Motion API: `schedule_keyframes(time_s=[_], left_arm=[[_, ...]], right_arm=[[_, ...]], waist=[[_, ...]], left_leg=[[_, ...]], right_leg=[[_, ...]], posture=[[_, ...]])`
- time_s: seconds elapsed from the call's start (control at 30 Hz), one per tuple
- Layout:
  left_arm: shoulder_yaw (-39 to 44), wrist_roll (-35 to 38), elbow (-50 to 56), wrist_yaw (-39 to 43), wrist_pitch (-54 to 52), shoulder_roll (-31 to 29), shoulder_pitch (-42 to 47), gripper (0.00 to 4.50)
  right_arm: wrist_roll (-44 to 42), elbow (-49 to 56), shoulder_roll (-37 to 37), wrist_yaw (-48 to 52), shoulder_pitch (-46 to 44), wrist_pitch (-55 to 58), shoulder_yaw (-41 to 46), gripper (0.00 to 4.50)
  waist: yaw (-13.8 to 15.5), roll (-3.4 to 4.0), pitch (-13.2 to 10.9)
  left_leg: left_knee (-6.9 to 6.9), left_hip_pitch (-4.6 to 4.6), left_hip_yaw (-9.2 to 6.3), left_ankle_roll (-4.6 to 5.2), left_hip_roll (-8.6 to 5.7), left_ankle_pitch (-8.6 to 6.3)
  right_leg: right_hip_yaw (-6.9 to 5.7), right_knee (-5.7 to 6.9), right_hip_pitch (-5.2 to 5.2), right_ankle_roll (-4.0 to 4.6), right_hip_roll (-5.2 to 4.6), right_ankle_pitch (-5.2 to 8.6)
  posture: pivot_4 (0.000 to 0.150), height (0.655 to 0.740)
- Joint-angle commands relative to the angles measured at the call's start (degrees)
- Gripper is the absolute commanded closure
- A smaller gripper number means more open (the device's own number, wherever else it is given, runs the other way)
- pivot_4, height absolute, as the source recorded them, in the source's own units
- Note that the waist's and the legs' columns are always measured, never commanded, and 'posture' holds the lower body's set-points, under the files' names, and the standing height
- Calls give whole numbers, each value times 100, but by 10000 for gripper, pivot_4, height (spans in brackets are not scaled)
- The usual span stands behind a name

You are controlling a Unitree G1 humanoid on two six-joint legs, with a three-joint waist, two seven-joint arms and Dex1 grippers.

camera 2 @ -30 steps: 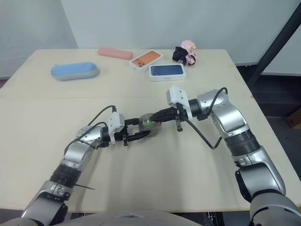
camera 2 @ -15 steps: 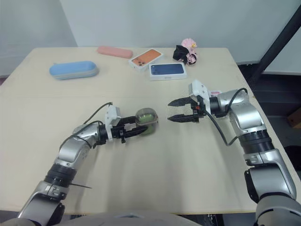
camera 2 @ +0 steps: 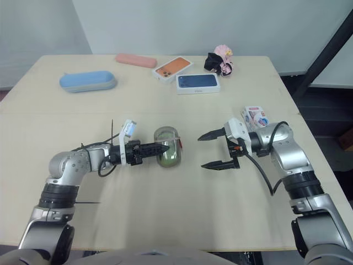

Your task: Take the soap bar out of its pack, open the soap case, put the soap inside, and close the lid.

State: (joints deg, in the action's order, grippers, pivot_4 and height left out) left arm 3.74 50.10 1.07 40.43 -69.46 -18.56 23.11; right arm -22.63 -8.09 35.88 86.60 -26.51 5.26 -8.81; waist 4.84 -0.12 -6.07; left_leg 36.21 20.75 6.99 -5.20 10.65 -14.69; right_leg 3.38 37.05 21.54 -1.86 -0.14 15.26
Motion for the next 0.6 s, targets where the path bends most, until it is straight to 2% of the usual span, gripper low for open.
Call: schedule_keyframes(time_s=[0.03,0.1,0.2,0.3,0.6], left_arm=[[578,638,-253,-475,-1225,175,205,25982],[950,861,-529,-686,-1806,359,349,25982],[1292,726,-969,-1052,-2224,524,574,25982],[1101,446,-1198,-1220,-2303,438,634,25982],[103,-145,-1177,-926,-1698,29,648,25982]], right_arm=[[0,108,-39,14,-54,-135,33,207],[-32,162,-82,-41,-83,-83,43,207],[-110,269,-130,-86,-69,45,72,207],[-164,359,-131,-87,26,151,94,207],[-83,296,-216,-264,124,115,97,207]], waist=[[-10,-1,0],[-17,-1,-1],[-4,-1,-1],[-2,-1,-1],[4,-1,-1]], left_leg=[[0,0,-2,0,0,0],[0,-1,-5,0,0,0],[1,2,-10,0,-1,0],[-1,1,-17,0,-2,0],[-28,-21,-28,1,-6,0]], right_leg=[[-1,0,0,0,0,0],[-4,-1,-3,0,1,0],[-9,-4,-5,0,-1,0],[-17,-15,-14,0,-4,0],[-44,-58,-58,-1,-15,0]], posture=[[1500,7400],[1500,7400],[1500,7400],[1500,7400],[1500,7400]])
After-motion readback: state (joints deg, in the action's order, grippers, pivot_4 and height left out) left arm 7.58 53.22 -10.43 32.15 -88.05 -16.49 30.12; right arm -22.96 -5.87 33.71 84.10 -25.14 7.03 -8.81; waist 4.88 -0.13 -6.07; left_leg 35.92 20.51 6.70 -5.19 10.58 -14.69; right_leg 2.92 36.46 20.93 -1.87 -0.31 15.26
